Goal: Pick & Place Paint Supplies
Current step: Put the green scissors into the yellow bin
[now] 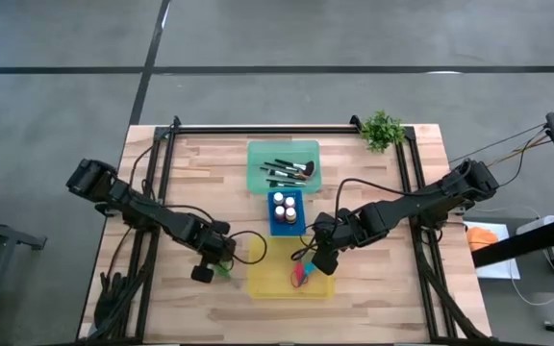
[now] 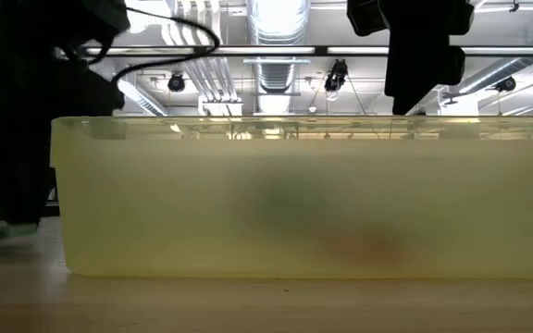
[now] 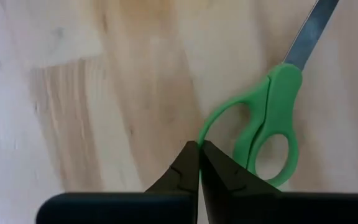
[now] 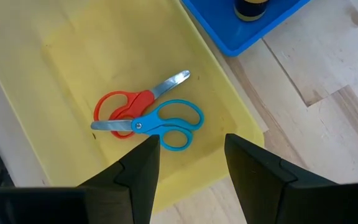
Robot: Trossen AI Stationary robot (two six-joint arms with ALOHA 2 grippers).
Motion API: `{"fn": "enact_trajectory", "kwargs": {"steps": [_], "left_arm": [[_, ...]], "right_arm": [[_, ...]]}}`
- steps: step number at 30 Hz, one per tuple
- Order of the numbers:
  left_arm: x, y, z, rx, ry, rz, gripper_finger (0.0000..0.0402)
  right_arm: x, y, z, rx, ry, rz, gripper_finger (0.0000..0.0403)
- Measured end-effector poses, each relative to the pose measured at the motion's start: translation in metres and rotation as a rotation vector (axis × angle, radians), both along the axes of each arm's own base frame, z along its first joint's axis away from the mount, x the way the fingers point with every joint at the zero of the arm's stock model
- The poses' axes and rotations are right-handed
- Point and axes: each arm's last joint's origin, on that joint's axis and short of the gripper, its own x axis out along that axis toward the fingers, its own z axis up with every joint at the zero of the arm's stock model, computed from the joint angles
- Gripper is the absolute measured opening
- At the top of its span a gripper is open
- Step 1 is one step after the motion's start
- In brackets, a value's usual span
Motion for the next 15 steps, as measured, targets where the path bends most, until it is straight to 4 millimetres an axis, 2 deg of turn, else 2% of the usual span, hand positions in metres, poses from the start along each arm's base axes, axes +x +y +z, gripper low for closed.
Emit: {"fn": "enact_trajectory", "kwargs": {"steps": [15], "left_arm": [[-0.007, 0.002, 0.035, -0.114, -0.125, 0.025, 0.0005]], "right_arm": [[0.000, 0.001, 0.000, 0.002, 0.000, -0.001, 0.0180]]}}
